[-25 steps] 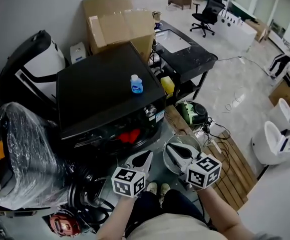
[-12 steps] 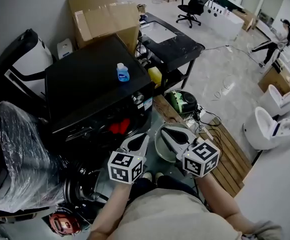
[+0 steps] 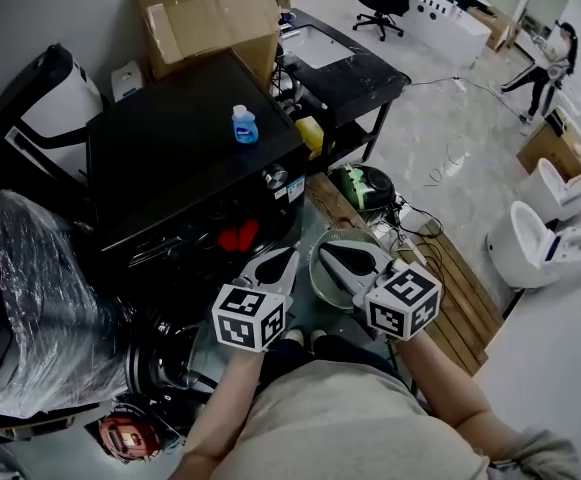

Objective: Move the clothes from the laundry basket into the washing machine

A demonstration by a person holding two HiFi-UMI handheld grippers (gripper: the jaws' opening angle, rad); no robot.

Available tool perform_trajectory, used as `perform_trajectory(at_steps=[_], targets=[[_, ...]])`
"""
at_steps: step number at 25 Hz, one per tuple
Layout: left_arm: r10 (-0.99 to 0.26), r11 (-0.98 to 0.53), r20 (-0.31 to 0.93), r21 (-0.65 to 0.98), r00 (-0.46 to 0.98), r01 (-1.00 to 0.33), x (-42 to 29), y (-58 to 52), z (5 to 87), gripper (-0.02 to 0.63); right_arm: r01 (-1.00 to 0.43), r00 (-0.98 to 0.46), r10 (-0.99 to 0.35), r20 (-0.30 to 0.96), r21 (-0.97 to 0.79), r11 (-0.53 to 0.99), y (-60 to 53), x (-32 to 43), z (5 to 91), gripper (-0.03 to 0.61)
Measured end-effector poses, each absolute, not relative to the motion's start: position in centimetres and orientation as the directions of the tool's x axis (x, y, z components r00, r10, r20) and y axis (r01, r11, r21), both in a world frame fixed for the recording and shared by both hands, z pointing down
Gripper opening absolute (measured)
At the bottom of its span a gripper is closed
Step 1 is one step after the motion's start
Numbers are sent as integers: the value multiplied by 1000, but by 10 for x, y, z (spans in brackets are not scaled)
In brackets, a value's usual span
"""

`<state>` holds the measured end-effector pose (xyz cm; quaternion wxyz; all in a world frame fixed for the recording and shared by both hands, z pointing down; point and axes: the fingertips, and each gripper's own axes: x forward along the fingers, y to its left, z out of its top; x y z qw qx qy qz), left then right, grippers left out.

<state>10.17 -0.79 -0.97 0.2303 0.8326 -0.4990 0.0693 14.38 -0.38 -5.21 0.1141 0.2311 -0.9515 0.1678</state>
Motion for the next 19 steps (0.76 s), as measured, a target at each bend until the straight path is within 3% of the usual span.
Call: perform_trajectory(at_steps=[19], targets=[[-775,-434,351,311,526,-846,113,-5,-9,109,-479,-824,-388,412,-141,867,-4,180,-58,28]])
